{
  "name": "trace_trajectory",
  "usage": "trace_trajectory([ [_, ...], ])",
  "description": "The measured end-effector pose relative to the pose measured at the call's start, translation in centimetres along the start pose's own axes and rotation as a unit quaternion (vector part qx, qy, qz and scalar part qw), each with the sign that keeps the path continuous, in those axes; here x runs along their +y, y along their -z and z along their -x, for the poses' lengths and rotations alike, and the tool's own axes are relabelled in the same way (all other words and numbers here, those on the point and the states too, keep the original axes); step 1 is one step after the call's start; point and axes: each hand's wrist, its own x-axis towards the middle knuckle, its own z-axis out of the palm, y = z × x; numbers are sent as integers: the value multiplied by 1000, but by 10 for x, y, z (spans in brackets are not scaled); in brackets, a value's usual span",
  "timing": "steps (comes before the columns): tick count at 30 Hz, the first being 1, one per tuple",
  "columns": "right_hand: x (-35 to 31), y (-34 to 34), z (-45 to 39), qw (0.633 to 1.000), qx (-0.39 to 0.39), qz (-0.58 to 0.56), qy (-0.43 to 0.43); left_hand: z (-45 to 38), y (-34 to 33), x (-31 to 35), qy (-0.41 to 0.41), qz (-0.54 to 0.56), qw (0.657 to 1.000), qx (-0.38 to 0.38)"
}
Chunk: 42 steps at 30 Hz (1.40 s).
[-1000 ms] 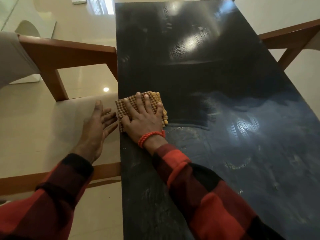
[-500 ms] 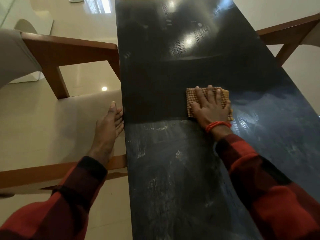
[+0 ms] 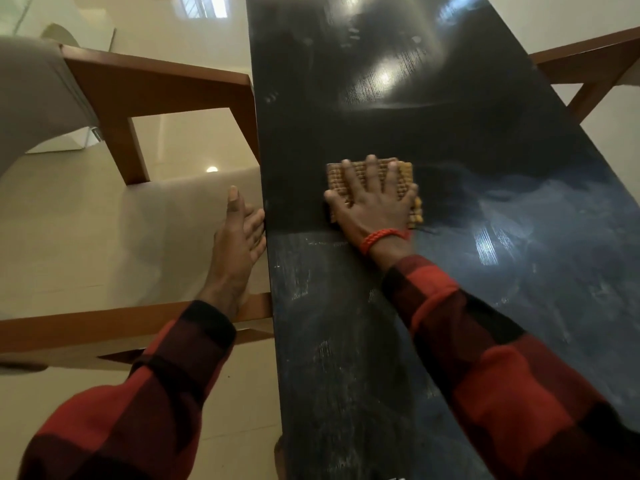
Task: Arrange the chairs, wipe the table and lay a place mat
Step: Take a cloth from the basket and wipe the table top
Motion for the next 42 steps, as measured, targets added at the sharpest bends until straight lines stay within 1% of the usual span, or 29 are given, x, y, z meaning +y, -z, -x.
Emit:
trace_trajectory([
  [2,-33,-9,14,999,-1,-7,51,0,2,2,8,26,1000,-1],
  [4,-58,-17,29,995,-2,-8,99,0,5,4,15,75,997,1],
  [7,-72,-28,46,989,-3,4,150,0,11,7,22,122,992,3],
  [10,-72,-29,55,986,-7,3,168,0,11,6,27,130,991,7],
  [14,-66,-28,56,985,-8,-17,170,-1,9,4,18,115,993,11],
  [16,-58,-25,53,986,-4,-21,165,-2,11,4,18,105,994,5],
  [18,-42,-19,47,990,-6,-22,137,0,13,4,21,86,996,-3],
  [23,29,0,17,1000,-2,-7,10,14,11,-3,9,42,999,-9],
  [28,99,19,-23,994,-11,-13,-109,26,13,-10,4,33,999,-25],
  [31,116,29,-35,989,-14,-18,-148,29,15,-13,4,30,999,-27],
  [34,107,28,-30,988,-17,-11,-155,32,14,-16,2,34,999,-26],
  [36,91,22,-22,990,-11,-2,-142,34,12,-17,-1,34,999,-26],
  [38,67,15,-9,994,-8,5,-106,36,10,-17,-1,33,999,-23],
  [42,1,-1,32,1000,-17,0,-5,37,9,-14,4,46,999,-13],
])
